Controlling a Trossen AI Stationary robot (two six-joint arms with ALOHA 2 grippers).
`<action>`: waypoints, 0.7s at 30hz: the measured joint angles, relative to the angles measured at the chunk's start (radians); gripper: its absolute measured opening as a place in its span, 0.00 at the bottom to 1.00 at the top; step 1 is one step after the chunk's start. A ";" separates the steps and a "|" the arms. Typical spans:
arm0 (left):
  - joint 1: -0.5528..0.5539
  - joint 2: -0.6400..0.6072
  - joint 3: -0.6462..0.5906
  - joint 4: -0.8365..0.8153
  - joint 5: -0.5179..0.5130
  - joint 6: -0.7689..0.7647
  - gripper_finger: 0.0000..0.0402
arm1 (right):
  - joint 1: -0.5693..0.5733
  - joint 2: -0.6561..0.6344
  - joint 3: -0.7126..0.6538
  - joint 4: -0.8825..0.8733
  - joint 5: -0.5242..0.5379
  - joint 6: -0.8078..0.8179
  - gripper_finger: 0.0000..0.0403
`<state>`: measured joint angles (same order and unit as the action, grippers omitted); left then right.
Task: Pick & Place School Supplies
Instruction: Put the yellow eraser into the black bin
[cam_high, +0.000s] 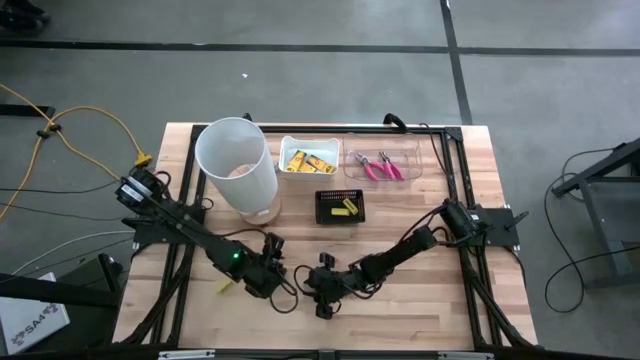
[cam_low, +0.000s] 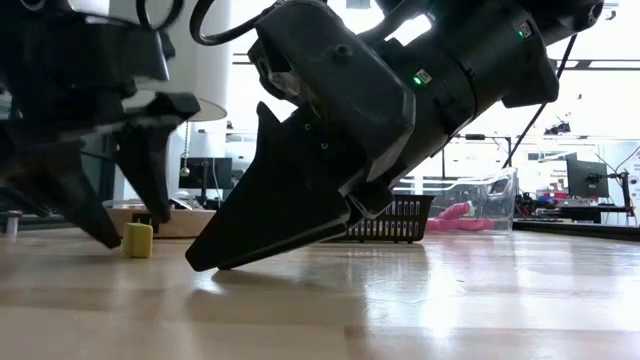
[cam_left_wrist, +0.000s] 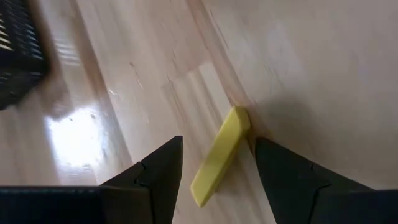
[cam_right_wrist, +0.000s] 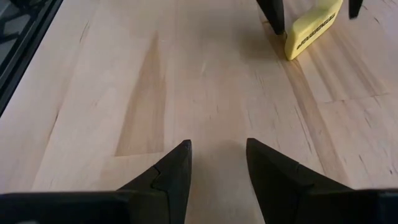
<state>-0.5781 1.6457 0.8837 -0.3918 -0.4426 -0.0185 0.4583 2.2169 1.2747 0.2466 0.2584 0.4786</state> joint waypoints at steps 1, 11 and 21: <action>0.004 0.008 0.000 0.000 0.005 0.000 0.48 | 0.000 0.000 0.000 0.000 0.000 0.000 0.36; 0.005 0.020 0.000 -0.040 0.011 -0.014 0.45 | 0.000 0.000 0.000 -0.001 -0.001 0.000 0.36; 0.005 0.019 0.000 -0.060 0.025 -0.051 0.28 | 0.000 0.000 0.000 0.000 -0.001 0.000 0.36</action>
<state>-0.5732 1.6646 0.8841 -0.4515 -0.4171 -0.0696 0.4583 2.2169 1.2751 0.2462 0.2577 0.4786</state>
